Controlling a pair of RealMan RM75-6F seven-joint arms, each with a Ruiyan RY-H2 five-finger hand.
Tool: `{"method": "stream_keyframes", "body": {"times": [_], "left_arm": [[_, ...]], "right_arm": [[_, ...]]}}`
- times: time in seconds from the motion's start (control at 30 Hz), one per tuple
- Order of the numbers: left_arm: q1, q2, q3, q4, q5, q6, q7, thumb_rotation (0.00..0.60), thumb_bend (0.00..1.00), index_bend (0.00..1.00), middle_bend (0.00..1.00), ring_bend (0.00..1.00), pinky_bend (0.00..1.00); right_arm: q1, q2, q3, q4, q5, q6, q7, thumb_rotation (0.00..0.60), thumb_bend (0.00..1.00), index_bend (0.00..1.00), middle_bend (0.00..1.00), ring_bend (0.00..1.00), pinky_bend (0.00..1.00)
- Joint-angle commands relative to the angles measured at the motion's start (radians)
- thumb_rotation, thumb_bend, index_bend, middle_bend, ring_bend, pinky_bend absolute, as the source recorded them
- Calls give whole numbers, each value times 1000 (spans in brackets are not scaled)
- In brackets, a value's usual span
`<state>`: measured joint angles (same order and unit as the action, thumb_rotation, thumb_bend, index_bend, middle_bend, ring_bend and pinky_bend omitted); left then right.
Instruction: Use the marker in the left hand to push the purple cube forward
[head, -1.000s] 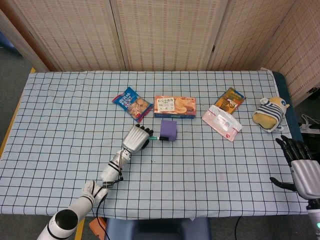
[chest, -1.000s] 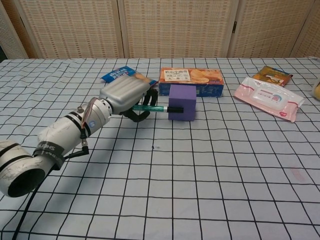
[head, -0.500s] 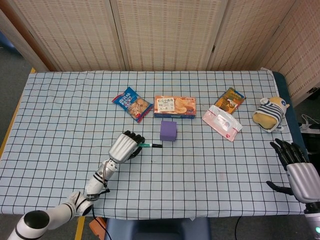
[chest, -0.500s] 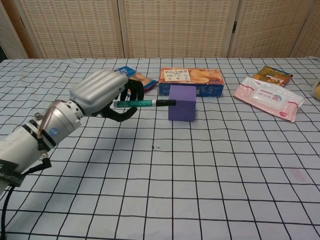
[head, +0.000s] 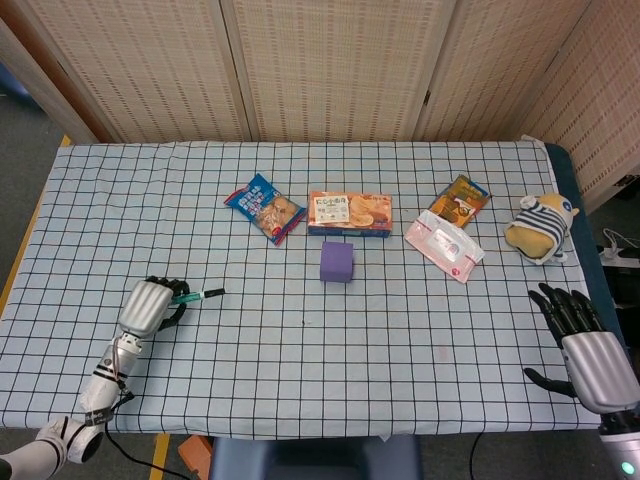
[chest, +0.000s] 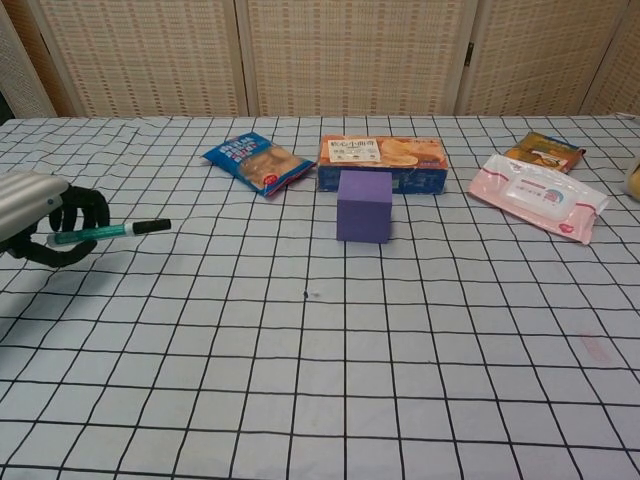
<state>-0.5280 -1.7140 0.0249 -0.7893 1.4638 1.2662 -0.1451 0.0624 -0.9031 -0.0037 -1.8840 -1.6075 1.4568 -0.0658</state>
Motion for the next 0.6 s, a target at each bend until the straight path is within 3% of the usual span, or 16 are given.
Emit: {"method": "stream_keyframes", "body": {"times": [0.03,0.17,0.27,0.33,0.47,0.6], "left_arm": [[23,-43,19,61,15,-15,-33,600,526,764,858,665,463],[19,-51,30,77,20,-76,-28,600,503,403,603,483,396],[18,-45,29,70,17,-94,-20,600,487,237,465,369,362],[17,-34,26,52,13,-114,-12,600,465,56,276,224,324],[18,71,36,-103,18,-140,23,600,428,0,58,67,257],[39,197,34,-314,20,-102,96,600,404,0,0,0,192]], "right_arm": [[5,-5,1,-2,4,-9,-7,600,0,0,0,0,0],[7,-8,1,-2,4,-13,-14,600,0,0,0,0,0],[6,-7,1,-2,5,-12,-14,600,0,0,0,0,0],[5,-7,2,-1,8,-9,-13,600,0,0,0,0,0],[0,-3,1,-3,10,-4,-19,600,0,0,0,0,0],[-3,-3,0,-6,1,6,-17,600,0,0,0,0,0]]}}
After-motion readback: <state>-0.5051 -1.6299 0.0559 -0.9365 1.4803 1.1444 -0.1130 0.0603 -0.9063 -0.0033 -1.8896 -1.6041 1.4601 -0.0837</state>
